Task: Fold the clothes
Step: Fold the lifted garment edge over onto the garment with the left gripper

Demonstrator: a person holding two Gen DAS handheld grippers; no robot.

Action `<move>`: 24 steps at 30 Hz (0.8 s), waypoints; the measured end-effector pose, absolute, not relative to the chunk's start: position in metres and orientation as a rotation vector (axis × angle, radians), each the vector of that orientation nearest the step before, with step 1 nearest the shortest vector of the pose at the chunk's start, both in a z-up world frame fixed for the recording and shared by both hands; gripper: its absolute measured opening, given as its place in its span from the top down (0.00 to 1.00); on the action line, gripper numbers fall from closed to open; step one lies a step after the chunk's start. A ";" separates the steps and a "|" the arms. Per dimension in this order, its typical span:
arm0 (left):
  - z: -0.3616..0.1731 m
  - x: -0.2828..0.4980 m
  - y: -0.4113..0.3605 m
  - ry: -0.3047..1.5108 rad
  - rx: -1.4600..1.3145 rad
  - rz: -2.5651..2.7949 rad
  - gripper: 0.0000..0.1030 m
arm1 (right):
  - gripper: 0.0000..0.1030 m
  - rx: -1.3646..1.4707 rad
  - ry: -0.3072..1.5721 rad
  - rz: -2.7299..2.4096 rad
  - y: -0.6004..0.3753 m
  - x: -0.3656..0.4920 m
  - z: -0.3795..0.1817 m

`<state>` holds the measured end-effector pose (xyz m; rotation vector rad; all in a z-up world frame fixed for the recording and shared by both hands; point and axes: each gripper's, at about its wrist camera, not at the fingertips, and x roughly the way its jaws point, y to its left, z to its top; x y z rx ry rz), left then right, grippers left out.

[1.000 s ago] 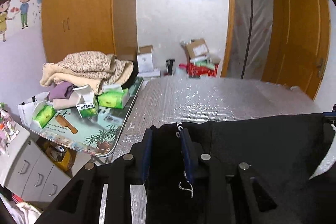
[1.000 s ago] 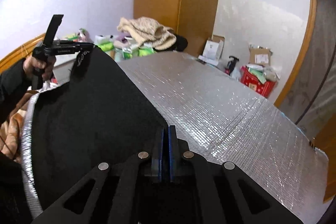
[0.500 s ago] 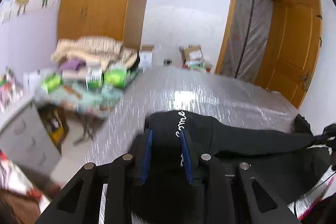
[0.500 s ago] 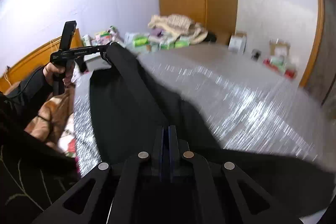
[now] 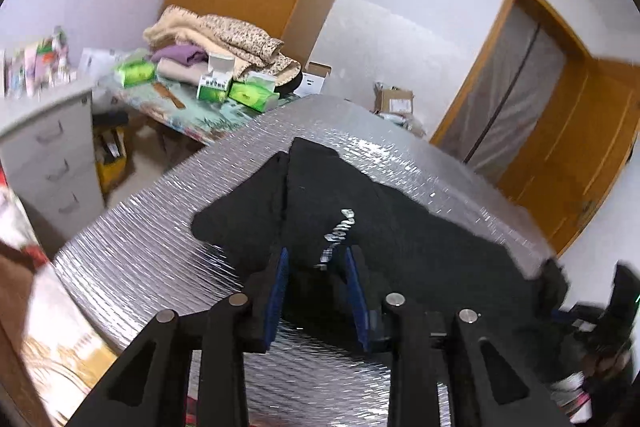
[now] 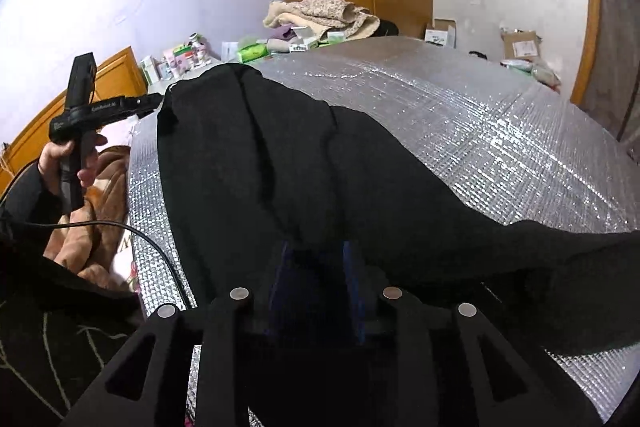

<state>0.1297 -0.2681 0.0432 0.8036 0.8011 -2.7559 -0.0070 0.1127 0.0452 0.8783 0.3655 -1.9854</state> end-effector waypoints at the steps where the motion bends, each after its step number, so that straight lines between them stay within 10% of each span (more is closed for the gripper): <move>1: 0.042 0.127 -0.269 0.851 0.799 -2.748 0.67 | 0.70 0.872 0.374 -1.984 0.112 -0.007 0.044; 24: 0.029 0.096 -0.282 1.222 0.755 -2.501 0.63 | 0.66 0.865 0.531 -1.885 0.084 -0.006 0.018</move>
